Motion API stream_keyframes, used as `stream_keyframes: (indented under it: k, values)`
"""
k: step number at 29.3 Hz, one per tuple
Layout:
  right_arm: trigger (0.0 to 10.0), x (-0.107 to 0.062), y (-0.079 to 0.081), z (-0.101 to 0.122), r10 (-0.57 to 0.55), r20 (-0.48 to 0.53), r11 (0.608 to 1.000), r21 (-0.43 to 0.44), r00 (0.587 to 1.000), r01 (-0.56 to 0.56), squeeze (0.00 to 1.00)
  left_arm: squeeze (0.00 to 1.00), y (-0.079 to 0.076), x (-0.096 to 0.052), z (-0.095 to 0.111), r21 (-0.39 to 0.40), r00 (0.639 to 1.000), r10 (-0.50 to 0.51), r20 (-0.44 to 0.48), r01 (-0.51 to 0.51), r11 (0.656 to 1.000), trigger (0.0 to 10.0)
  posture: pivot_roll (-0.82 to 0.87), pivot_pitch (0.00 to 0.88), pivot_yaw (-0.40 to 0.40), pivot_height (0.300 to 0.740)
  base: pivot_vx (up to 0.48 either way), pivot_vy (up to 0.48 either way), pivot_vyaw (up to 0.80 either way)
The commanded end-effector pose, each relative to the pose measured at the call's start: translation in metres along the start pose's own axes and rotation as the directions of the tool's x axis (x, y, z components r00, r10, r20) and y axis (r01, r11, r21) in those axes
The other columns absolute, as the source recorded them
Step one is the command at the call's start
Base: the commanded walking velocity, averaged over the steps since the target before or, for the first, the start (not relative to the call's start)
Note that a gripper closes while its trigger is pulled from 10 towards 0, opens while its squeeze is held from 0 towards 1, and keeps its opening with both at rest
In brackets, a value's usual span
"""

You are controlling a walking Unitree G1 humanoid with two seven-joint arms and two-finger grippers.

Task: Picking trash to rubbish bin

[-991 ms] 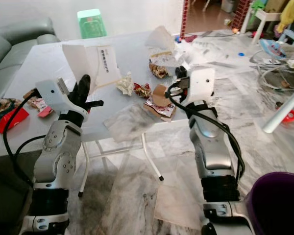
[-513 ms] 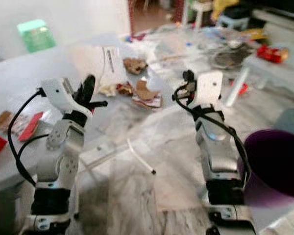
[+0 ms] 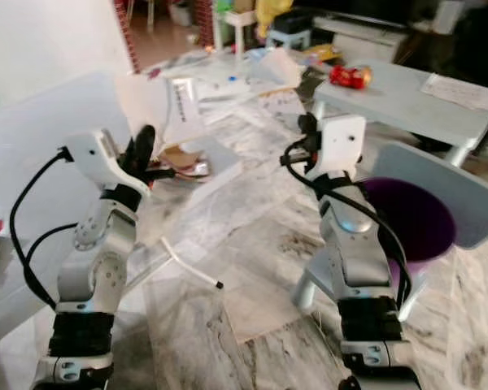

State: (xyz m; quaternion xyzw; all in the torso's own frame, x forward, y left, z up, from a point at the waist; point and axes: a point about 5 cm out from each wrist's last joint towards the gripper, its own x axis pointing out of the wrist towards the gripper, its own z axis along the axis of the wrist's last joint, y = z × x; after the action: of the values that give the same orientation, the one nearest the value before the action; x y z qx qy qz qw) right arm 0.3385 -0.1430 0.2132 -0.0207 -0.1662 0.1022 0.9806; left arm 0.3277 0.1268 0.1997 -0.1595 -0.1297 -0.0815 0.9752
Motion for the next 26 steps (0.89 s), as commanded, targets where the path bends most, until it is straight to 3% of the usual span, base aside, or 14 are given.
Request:
stream_keyframes:
  k: [1,26]
  values:
    - [10.0,-0.003,-0.005,0.002,-0.024,0.001,1.0,-0.009,1.0,0.024,0.0,0.0,-0.007,0.001,-0.001,-0.015,1.0,-0.029,-0.003,0.029,0.999,0.0,-0.1,0.045,0.072,0.74,0.0,0.0,-0.8]
    - [10.0,-0.01,-0.008,-0.001,-0.055,-0.02,0.998,-0.029,0.998,0.054,0.0,0.0,-0.018,0.004,-0.004,-0.024,0.996,-0.093,-0.018,0.092,0.995,0.0,-0.11,0.057,0.083,0.74,0.0,0.0,-0.8]
